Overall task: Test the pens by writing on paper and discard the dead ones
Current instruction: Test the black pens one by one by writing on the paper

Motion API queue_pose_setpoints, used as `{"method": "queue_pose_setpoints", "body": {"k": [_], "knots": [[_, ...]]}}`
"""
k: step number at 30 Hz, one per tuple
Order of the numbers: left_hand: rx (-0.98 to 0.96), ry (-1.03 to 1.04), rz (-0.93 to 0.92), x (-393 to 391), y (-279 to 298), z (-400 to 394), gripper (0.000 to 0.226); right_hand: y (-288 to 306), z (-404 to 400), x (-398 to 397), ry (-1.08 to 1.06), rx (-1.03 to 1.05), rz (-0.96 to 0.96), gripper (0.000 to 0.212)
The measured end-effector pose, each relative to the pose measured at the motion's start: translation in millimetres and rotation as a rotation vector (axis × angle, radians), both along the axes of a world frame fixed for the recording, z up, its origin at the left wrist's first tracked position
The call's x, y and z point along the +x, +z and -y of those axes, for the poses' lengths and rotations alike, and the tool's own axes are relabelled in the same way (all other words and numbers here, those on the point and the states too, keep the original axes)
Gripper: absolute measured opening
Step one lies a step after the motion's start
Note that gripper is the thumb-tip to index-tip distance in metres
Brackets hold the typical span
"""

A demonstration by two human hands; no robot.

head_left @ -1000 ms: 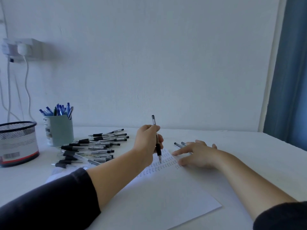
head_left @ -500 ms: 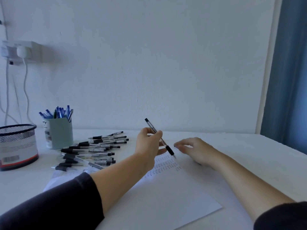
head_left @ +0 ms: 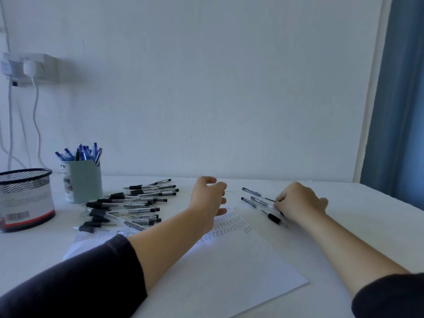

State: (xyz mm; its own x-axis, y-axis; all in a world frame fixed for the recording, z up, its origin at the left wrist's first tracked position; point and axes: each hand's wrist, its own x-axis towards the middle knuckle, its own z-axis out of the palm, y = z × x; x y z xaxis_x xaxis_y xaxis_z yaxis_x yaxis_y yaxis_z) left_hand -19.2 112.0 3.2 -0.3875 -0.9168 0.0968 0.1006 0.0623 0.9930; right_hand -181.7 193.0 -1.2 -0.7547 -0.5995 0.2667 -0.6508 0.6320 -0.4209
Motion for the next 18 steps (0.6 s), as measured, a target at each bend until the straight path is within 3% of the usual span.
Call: {"method": "queue_pose_setpoints", "body": {"k": [6,11,15,18], "knots": [[0.003,0.009,0.038,1.4,2.9,0.6,0.022,-4.1,4.4,1.3,0.003,0.100,-0.032,0.006],[-0.064,-0.004,0.128,5.0,12.2,0.4,0.016,-3.0,2.0,12.8,0.031,0.139,-0.142,0.031],[-0.411,-0.114,0.507,15.3,36.1,8.3,0.009,-4.1,7.4,27.6,0.253,0.145,-0.233,0.049],[-0.766,-0.128,0.990,31.1,54.5,28.4,0.016,-7.5,11.7,43.1,0.502,0.133,-0.119,0.052]]}}
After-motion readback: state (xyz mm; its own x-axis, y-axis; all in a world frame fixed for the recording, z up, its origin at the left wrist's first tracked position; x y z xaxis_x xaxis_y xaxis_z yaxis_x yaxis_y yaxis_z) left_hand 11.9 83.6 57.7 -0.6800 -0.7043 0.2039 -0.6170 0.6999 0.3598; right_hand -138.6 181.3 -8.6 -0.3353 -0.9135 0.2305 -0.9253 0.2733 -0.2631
